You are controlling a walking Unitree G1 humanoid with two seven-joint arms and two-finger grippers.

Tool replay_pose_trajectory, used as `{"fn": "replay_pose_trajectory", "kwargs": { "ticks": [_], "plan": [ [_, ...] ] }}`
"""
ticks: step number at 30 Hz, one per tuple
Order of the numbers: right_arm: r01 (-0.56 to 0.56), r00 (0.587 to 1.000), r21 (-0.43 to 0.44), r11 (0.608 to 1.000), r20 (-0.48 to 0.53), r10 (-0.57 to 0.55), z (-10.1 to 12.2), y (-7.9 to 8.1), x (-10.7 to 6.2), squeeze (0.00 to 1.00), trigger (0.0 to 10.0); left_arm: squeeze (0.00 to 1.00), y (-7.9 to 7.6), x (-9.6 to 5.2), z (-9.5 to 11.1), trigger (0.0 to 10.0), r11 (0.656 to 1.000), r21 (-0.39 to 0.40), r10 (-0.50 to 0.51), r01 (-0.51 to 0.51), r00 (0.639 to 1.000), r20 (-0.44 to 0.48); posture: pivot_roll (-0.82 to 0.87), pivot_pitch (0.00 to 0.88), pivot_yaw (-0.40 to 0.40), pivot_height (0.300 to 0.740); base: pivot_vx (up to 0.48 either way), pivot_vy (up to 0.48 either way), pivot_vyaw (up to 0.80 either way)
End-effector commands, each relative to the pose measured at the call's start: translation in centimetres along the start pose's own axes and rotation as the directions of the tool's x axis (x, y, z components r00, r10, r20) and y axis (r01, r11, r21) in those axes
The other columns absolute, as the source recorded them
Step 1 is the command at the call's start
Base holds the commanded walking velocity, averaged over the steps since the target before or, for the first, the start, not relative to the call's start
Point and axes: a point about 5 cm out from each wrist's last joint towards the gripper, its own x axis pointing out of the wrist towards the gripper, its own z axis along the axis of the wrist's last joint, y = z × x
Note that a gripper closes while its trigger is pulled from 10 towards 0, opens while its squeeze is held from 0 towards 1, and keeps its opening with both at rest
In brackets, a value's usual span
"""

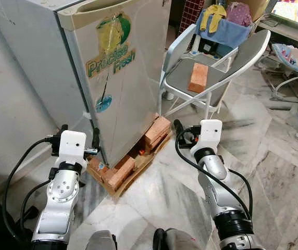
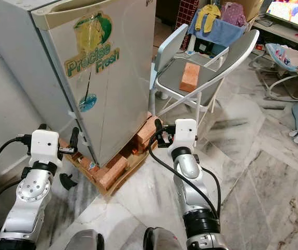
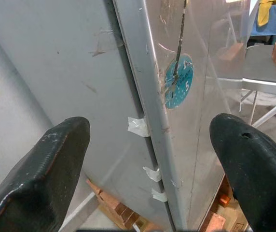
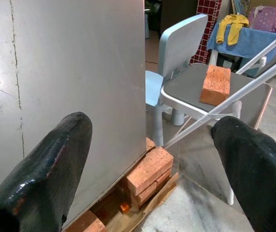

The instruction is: Restocking fridge

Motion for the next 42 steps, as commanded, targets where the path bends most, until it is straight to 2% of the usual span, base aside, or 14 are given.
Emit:
{"fn": "replay_pose_trajectory", "kwargs": {
  "ticks": [1, 6, 18, 19, 20, 29, 37, 42],
  "plan": [
    [0.004, 1.0, -0.004, 1.0, 0.008, -0.004, 0.3, -0.3, -0.1, 0.0, 10.0, 0.0, -0.1, -0.1, 0.1, 10.0, 1.0, -0.006, -0.006, 0.006, 1.0, -0.002, 0.16, 0.089, -0.052, 0.74, 0.0, 0.0, -0.8],
    [0.001, 1.0, -0.007, 1.0, 0.015, -0.001, 0.4, -0.4, 0.0, 0.0, 10.0, 0.0, -0.2, -0.1, 0.1, 10.0, 1.0, -0.013, -0.006, 0.006, 1.0, -0.004, 0.16, 0.091, -0.056, 0.74, 0.0, 0.0, -0.57],
    [0.0, 1.0, -0.026, 1.0, 0.015, 0.0, 0.5, -0.6, -0.2, 0.0, 10.0, 0.0, -0.2, -0.4, -0.2, 10.0, 1.0, -0.019, -0.004, 0.004, 1.0, -0.021, 0.15, 0.095, -0.062, 0.74, 0.0, 0.451, 0.0],
    [0.035, 0.999, -0.086, 0.996, 0.023, -0.033, 0.5, -1.1, -0.2, 0.0, 10.0, 0.0, -0.2, -0.4, -0.3, 10.0, 1.0, -0.017, -0.004, 0.004, 1.0, -0.023, 0.15, 0.096, -0.062, 0.74, 0.0, 0.48, 0.0],
    [0.053, 0.999, -0.088, 0.995, 0.019, -0.051, 0.4, -1.4, -0.1, 0.0, 10.0, 0.0, -0.2, -0.4, -0.3, 10.0, 1.0, -0.01, -0.006, 0.006, 1.0, -0.021, 0.15, 0.097, -0.063, 0.74, 0.0, 0.379, 0.0],
    [0.064, 0.998, -0.064, 0.996, 0.007, -0.063, 0.4, -1.5, -0.1, 0.0, 10.0, 0.0, -0.1, -0.5, 0.2, 10.0, 1.0, 0.028, -0.01, 0.01, 1.0, 0.022, 0.16, 0.1, -0.06, 0.74, 0.0, 0.0, 0.0],
    [0.066, 0.998, -0.059, 0.996, 0.011, -0.066, 0.3, -1.4, -0.1, 0.0, 10.0, 0.0, -0.1, -0.4, 0.8, 10.0, 0.999, 0.008, -0.046, 0.046, 0.997, 0.06, 0.16, 0.1, -0.055, 0.74, 0.0, 0.0, -0.8],
    [0.057, 0.998, -0.057, 0.997, 0.014, -0.056, 0.4, -1.3, -0.2, 0.0, 10.0, 0.0, -0.1, -0.4, 0.8, 10.0, 0.999, 0.002, -0.05, 0.05, 0.997, 0.065, 0.16, 0.1, -0.054, 0.74, 0.299, 0.0, -0.42]
  ]
}}
